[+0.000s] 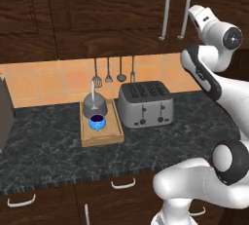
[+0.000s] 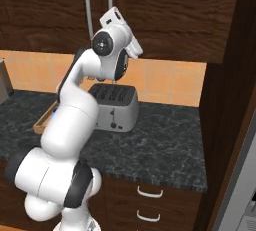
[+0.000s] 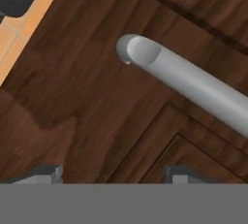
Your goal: Pick the kettle from the counter and place it on the tray. Then pick the mug from the cabinet and place it on the tray. Then close the cabinet doors.
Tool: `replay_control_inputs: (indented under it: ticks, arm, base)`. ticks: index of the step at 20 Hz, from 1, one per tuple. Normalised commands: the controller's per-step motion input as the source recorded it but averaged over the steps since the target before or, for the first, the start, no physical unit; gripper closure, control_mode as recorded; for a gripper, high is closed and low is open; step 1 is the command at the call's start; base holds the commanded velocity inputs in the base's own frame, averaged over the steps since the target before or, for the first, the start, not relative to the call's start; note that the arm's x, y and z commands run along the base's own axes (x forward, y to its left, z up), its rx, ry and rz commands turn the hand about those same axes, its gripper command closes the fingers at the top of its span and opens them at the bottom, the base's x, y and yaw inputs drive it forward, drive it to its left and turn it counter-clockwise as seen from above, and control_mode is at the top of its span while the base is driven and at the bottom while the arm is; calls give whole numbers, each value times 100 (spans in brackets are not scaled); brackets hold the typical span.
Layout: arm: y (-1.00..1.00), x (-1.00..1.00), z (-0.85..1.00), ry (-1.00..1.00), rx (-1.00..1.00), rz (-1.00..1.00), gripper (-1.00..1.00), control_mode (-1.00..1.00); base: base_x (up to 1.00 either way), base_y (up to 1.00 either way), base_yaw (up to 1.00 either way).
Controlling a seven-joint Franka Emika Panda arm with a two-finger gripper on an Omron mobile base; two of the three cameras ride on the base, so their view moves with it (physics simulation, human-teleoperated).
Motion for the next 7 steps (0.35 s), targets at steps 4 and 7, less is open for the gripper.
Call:
replay_control_inputs:
  ticks: [4,7]
  arm:
    - [-26,31,-13,5,0,-11,-100,-100]
    - [-18,25,-13,3,3,-4,-100,-100]
  base:
    - [0,0,0]
    - [0,0,0]
